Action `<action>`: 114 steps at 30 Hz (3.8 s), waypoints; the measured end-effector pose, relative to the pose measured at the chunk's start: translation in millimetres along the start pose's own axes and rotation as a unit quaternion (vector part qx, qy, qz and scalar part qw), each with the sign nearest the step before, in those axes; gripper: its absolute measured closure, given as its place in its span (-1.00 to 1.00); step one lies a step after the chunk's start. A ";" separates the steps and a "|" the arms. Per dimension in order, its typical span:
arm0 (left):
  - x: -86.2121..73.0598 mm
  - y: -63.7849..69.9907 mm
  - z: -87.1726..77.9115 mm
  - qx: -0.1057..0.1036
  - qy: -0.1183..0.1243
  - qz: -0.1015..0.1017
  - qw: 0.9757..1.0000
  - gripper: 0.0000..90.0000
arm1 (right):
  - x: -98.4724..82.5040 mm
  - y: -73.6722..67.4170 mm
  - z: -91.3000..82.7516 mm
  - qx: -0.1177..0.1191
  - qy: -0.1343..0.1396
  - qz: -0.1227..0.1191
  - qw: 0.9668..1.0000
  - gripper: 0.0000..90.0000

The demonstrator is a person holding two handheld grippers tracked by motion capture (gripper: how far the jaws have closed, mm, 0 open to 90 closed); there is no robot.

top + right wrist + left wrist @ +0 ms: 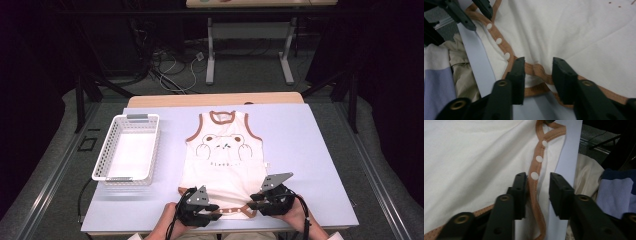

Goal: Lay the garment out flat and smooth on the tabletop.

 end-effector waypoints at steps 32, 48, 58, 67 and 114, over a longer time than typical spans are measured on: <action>-32.1 -25.9 -34.8 0.135 -0.005 -0.084 0.987 -0.10 | -27.0 52.5 -16.0 -0.147 0.007 0.131 0.980 0.42; -32.1 -20.2 -30.1 0.109 0.010 -0.069 0.992 1.00 | -24.1 54.4 -18.6 -0.163 0.020 0.121 0.979 0.94; -34.0 -13.3 -31.4 0.089 0.007 -0.072 0.993 1.00 | -27.6 54.3 -19.4 -0.153 0.012 0.116 0.981 0.93; -37.7 -15.1 -39.3 0.095 0.009 -0.081 0.992 1.00 | -27.1 50.2 -22.8 -0.155 0.011 0.112 0.981 0.93; -20.1 -53.0 -75.1 0.192 0.062 -0.089 0.975 -1.00 | -6.4 53.6 -36.4 -0.160 0.098 0.066 0.980 -0.94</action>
Point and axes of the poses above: each handheld gripper's, and its own axes: z roughly forward along the jaws, x roughly out of its top, y roughly to its right, the point moved 5 cm from there along z, roughly forward along the jaws, and after that the axes turned 7 degrees about -z, right-handed, at the moved point
